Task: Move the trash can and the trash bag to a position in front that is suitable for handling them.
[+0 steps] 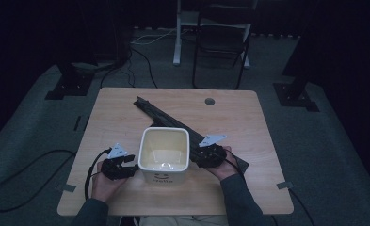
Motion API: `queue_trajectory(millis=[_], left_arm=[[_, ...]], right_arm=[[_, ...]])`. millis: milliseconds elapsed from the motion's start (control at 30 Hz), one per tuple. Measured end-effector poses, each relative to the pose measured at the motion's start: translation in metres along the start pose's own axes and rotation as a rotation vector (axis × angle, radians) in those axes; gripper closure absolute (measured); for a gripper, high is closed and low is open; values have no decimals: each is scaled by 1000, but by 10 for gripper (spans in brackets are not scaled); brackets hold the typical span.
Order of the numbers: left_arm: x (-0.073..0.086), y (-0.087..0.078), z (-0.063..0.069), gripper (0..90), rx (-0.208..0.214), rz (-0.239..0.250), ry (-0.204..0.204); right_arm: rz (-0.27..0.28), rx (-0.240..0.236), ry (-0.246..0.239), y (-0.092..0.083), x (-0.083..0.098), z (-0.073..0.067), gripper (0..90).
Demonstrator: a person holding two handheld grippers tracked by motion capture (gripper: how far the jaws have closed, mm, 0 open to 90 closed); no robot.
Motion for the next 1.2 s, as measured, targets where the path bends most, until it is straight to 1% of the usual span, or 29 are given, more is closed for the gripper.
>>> queue_trajectory(millis=[67,100,200,267,400,500,667,733,767,800,867,933,967,1033,1100,1133,1200], left_arm=[[1,-2,-1,470,-4,1,-3],[1,-4,-3,470,-8,6,-8],[1,-8,-7,473,-24,17,-16],[2,-10,-9,472,-28,21,-24],[4,-14,-14,474,-43,22,-31],[5,-18,-18,474,-56,31,-44],[9,-24,-26,475,-88,44,-70],[9,-26,-28,474,-81,50,-77],[10,-26,-28,472,-81,52,-81],[10,-26,-29,471,-85,49,-77],[11,-26,-29,471,-84,44,-78],[11,-25,-29,470,-84,43,-78],[11,-25,-29,470,-85,42,-78],[11,-24,-29,469,-86,42,-77],[11,-23,-29,470,-92,41,-77],[11,-23,-29,470,-90,41,-78],[10,-23,-29,470,-88,45,-82]], right_arm=[[4,-12,-3,3,-3,-5,523],[0,-5,-10,5,-3,-5,523],[-1,-13,-9,9,-8,-11,524],[-4,-11,-16,12,-10,-13,524],[-2,-16,-13,18,-16,-16,528],[-4,-19,-17,21,-19,-20,529],[-7,-18,-39,28,-28,-27,533],[-7,-20,-45,30,-29,-29,519],[-10,-16,-54,31,-29,-28,513],[-22,2,-65,32,-27,-25,513],[-62,67,-82,35,-18,-15,513],[-90,107,-79,36,-6,-4,513],[-103,118,-73,36,0,1,513],[-114,117,-60,37,10,7,515],[-124,103,-49,37,18,11,521],[-125,95,-45,37,20,11,536],[-135,96,-43,39,24,12,587]])
Point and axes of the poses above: each handheld gripper's, and its own axes: y roughly forward along the jaws, x roughly out of its underside, z roughly to its right, the point moved 8 cm from there along y, roughly forward along the jaws, and after that the axes turned 10 degrees about x, right-handed, at the moved point
